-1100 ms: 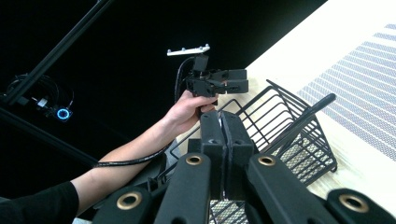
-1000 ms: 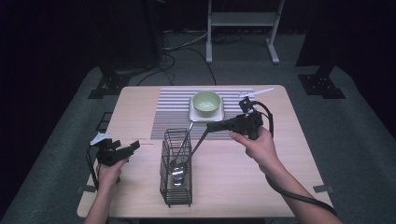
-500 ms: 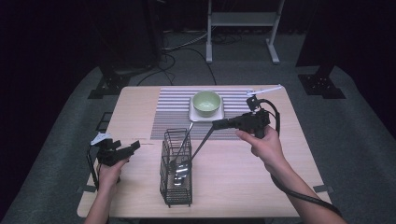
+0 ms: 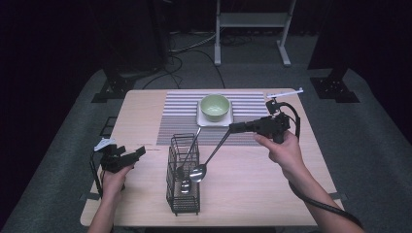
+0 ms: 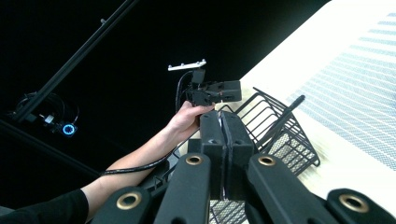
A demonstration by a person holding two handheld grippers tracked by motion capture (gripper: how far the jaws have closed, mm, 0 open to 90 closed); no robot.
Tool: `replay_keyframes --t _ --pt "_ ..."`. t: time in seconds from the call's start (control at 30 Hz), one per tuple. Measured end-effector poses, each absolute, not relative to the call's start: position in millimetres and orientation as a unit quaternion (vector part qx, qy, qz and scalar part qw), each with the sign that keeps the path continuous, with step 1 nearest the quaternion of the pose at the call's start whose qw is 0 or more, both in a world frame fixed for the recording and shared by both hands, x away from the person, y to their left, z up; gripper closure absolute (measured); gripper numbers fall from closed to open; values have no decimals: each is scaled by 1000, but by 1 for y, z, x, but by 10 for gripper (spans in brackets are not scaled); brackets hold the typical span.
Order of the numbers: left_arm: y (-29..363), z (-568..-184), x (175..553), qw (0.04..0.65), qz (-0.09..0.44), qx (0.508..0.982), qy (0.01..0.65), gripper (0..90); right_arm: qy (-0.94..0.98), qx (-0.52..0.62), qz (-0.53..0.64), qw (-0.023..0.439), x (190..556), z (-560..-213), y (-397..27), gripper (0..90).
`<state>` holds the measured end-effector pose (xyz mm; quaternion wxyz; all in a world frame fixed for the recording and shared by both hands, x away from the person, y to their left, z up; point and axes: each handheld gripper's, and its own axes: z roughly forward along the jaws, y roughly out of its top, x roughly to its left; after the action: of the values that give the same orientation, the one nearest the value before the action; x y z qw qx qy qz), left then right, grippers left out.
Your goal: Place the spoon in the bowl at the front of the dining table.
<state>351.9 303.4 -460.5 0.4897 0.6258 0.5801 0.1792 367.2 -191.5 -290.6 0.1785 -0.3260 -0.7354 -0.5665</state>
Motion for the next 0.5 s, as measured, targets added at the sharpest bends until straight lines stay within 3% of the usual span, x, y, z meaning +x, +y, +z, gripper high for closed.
replay_keyframes --t 0.5 --pt "302 -461 352 491 179 624 581 0 -721 -350 -574 169 363 -296 -224 888"
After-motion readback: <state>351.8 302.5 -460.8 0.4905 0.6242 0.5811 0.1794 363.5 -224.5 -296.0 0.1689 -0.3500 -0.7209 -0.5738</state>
